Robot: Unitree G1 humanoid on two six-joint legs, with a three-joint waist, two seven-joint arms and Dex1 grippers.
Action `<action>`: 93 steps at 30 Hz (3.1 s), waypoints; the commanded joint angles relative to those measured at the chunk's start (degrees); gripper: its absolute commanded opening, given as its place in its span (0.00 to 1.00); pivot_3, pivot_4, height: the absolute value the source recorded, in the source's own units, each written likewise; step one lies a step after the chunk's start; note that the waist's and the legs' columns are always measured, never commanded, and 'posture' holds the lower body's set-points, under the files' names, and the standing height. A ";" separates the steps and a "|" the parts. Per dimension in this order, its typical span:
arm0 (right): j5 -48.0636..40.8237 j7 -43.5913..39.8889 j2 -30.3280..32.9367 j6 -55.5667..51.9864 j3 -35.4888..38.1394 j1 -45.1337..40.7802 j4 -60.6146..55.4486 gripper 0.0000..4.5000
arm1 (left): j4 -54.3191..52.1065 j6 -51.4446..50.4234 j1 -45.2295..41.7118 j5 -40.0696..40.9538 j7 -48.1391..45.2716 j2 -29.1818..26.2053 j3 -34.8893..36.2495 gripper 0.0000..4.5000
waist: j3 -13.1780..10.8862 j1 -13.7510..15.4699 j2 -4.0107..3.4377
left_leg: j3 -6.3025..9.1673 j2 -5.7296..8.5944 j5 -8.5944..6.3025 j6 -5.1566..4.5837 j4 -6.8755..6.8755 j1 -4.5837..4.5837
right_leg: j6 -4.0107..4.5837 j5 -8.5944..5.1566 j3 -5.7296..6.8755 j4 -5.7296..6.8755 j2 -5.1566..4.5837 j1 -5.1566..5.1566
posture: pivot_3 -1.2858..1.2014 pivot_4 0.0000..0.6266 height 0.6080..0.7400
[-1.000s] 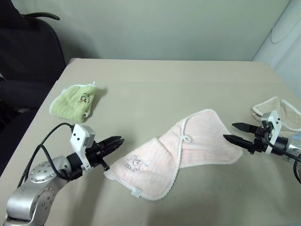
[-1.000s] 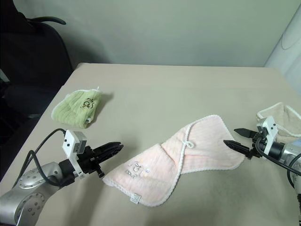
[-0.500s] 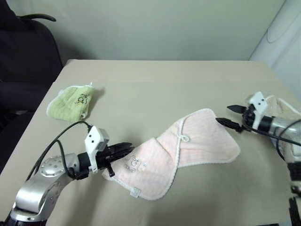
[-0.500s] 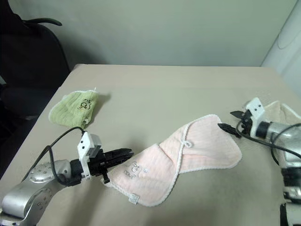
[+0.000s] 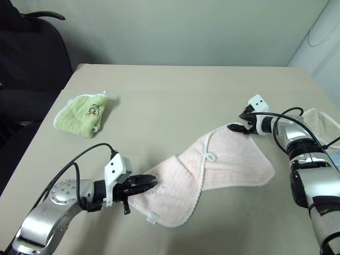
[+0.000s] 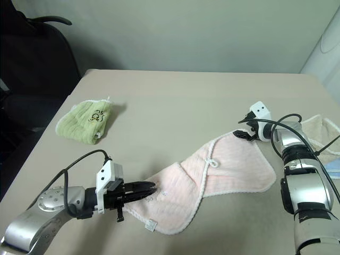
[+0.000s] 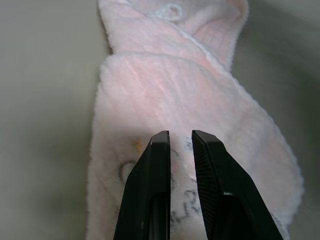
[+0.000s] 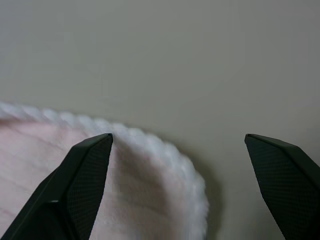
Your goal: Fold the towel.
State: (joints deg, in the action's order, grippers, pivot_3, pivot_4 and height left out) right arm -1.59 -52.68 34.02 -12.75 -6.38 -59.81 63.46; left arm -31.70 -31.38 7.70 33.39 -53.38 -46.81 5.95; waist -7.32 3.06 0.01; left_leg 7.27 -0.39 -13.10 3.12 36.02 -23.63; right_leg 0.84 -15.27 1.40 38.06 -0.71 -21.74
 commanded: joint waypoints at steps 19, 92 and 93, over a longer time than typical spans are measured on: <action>0.59 -5.42 0.56 1.74 2.93 -0.25 1.44 0.14 | -0.38 2.52 -1.54 -1.46 -5.03 -5.18 1.76 0.18 | -0.01 -0.08 -0.02 | -0.04 -0.36 -0.14 0.32 0.00 0.04 | 0.24 -0.09 0.00 0.02 0.35 0.00 | 0.52 0.24 1.00; -14.31 3.91 8.14 -23.71 13.13 28.87 -56.24 0.00 | -6.11 -0.14 -6.40 2.15 -1.59 0.94 -3.68 0.01 | 0.13 -0.36 -0.26 | -0.02 -0.46 -0.09 0.27 0.03 0.21 | 0.25 -0.11 0.01 -0.04 0.51 0.20 | 0.52 0.24 1.00; -14.27 3.80 8.63 -23.02 13.39 28.79 -55.81 0.00 | -5.49 -2.14 -7.47 6.00 -0.09 1.59 -0.19 0.01 | 0.13 -0.33 -0.26 | -0.02 -0.46 -0.08 0.28 0.03 0.21 | 0.25 -0.11 0.01 -0.03 0.51 0.20 | 0.52 0.24 1.00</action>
State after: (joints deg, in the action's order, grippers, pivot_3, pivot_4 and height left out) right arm -15.54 -48.08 41.28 -37.71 4.89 -29.95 7.87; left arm -36.23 -30.72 1.22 33.46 -55.44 -45.79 0.91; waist -7.19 2.73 -0.25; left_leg 7.25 -0.85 -13.18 3.42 36.05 -23.42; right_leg 1.09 -15.38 1.41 38.03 -0.19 -21.53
